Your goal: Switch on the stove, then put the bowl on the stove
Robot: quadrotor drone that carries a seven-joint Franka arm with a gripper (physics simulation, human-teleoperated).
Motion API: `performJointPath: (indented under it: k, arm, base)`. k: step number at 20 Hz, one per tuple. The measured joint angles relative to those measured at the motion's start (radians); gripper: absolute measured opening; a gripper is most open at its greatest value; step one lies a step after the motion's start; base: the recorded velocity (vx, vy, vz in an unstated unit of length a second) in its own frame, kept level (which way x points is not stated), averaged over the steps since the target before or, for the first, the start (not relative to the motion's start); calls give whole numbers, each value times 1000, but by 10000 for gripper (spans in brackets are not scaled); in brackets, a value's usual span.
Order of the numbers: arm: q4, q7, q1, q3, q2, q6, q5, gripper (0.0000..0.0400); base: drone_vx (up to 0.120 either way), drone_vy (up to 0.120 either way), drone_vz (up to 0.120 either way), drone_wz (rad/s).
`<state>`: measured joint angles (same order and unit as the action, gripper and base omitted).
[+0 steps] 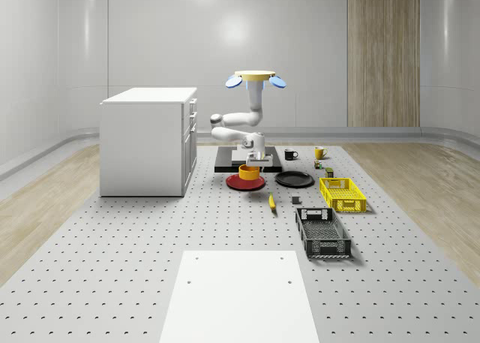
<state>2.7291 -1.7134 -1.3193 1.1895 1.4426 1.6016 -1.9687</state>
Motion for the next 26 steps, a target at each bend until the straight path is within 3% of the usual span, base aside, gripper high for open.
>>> performJointPath:
  k: [26]
  arm:
    - [0, -1, -2, 1, 6, 5, 3, 102]
  base:
    - [-120, 0, 0, 0]
